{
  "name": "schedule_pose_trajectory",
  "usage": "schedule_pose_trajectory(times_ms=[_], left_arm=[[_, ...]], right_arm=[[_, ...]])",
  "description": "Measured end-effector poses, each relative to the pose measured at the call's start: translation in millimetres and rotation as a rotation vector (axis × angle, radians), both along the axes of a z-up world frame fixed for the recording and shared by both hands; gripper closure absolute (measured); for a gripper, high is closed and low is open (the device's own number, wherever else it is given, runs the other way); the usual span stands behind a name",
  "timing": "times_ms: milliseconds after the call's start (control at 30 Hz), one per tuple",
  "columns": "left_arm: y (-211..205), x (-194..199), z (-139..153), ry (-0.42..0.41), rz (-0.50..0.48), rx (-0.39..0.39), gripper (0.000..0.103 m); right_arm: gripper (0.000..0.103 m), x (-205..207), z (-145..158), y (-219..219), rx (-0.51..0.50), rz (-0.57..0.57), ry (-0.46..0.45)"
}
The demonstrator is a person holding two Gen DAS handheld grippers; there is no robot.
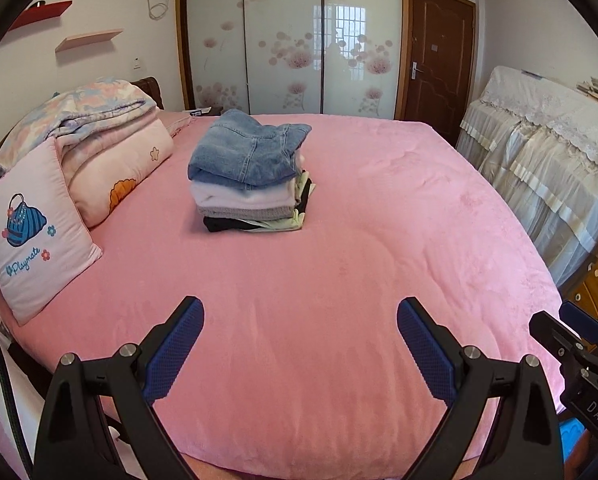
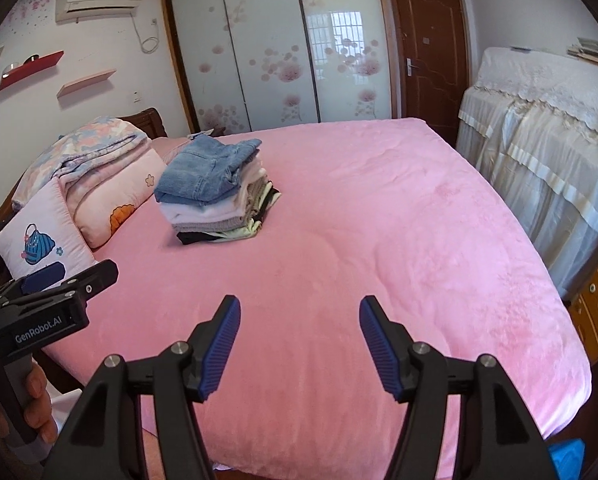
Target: Fold large clothes
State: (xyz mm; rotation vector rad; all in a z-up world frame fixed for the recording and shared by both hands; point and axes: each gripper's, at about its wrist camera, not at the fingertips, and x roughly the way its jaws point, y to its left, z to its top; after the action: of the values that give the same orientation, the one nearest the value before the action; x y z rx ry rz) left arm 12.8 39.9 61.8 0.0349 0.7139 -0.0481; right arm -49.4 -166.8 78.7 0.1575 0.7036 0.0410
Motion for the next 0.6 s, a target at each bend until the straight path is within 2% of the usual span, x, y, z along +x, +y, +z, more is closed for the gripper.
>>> schedule_pose_trajectory(times_ms=[133,333,467,600], left_arm=[[-6.1,-9.9,-10.2,0.012,-0.017,0.002,0.006],[-10.6,-11.2,-26.3,0.07,-0.032,-0.025,0.006],[-13.9,-9.9,-33.2,0.093,-0.045,-0.028,0.006],[-16.0,-10.1,-37.0,0.107,-0.055,-0.023,0.006]], right_arm=[[0.041,-6.5,-9.1,0.0,0.026,-0.008,0.009],[0.04,-10.9,-14.2,12.6,-0.02,0.003,-0.007],[0.028,-9.9,-18.8,15.9,-0.006,0.009,-0.012],[0.026,-9.1,-22.5,16.8,-0.013,0.015,-0.019]])
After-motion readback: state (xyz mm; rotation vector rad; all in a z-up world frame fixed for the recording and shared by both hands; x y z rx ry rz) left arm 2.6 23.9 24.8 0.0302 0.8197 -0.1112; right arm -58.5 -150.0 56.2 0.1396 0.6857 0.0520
